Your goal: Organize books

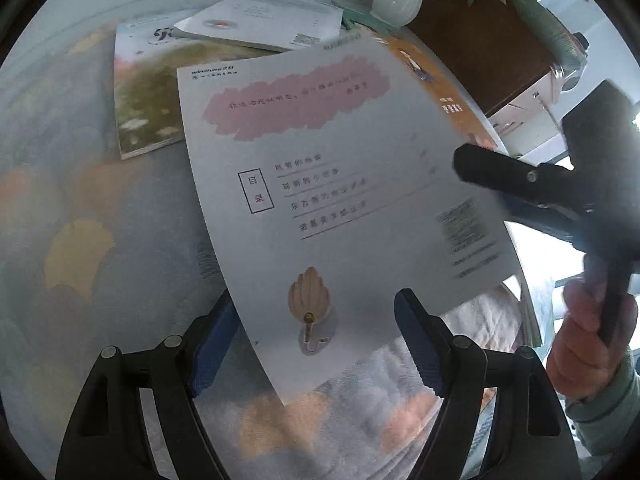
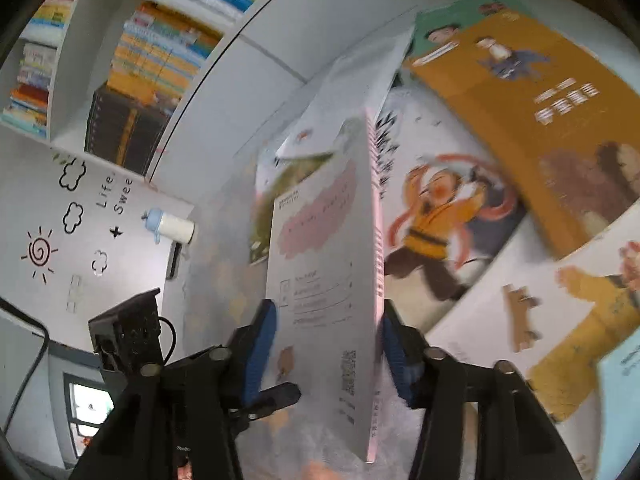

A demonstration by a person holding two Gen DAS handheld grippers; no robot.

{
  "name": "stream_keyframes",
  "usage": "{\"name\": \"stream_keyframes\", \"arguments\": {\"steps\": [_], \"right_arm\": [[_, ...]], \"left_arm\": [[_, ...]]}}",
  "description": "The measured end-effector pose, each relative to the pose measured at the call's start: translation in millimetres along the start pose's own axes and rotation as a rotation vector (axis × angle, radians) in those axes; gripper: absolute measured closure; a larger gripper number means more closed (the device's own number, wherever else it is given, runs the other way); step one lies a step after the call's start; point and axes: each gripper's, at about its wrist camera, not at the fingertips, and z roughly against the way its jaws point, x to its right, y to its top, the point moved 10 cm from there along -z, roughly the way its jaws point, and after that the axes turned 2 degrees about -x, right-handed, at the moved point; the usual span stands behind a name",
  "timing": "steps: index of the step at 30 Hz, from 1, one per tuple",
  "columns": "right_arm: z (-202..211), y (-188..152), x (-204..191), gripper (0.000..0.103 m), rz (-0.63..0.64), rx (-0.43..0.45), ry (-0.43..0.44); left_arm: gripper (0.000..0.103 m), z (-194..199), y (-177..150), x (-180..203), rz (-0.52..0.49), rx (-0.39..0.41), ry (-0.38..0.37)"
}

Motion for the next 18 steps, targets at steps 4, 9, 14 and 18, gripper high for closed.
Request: {"name": "stream_keyframes", "arguments": {"steps": [4,9,14,18], "right_arm": [[9,1,-37,0.084,0.106,0.029,-0.03],[11,-7,-102,0.092,0.341,0.064,-0.146],[-16,-35,-162,0.085,0.484,-0.001,-0.145],[-48,-58,-201,0.079,0.475,-0.06,-0.023]], "left_arm": [[0.026,14,-5,-8,0.026,0.023,-0.019],[0.025,71,-29,-59,0.094,0.092,0.097],[0.023,138,-62,-132,0.241,0.148,0.238],[0.018,184,-76,-179,0.287,0.21,0.415]]}}
